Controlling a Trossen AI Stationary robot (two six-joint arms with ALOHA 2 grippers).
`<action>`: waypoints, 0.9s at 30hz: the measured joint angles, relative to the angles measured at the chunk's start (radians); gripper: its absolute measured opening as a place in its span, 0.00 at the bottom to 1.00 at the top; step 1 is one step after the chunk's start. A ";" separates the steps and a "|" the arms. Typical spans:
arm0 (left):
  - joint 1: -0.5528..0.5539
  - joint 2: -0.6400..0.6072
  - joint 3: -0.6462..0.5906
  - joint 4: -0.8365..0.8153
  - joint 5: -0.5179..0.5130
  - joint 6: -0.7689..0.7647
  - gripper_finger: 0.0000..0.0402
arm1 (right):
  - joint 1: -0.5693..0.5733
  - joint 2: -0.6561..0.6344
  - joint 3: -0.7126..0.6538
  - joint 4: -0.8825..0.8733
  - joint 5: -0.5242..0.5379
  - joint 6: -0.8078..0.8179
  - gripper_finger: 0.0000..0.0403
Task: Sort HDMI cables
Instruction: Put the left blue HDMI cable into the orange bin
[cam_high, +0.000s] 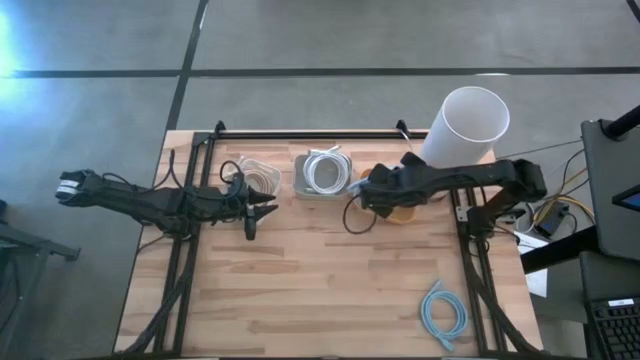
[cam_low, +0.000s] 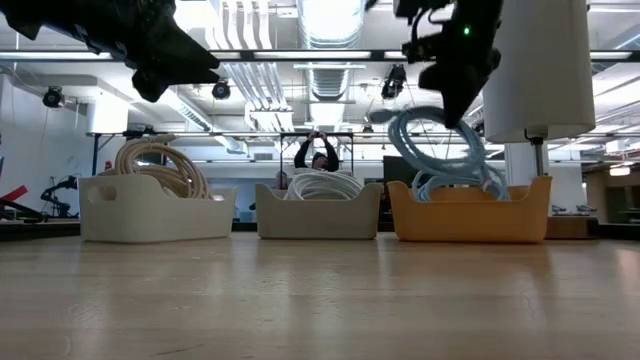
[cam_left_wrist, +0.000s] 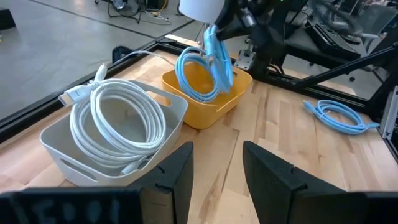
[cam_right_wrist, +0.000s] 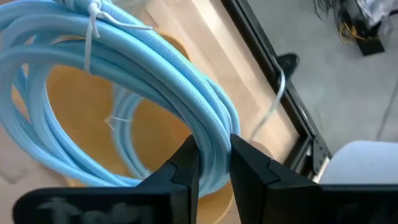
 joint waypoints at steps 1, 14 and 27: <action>0.000 0.000 0.000 0.000 0.000 0.000 0.35 | -0.009 0.003 -0.010 0.000 0.000 -0.003 0.16; 0.000 0.000 0.000 -0.002 -0.002 0.008 0.35 | -0.038 0.030 -0.121 -0.056 -0.045 0.116 0.16; 0.000 0.000 0.000 -0.003 -0.003 0.008 0.35 | -0.038 0.028 -0.280 0.072 -0.023 0.196 0.20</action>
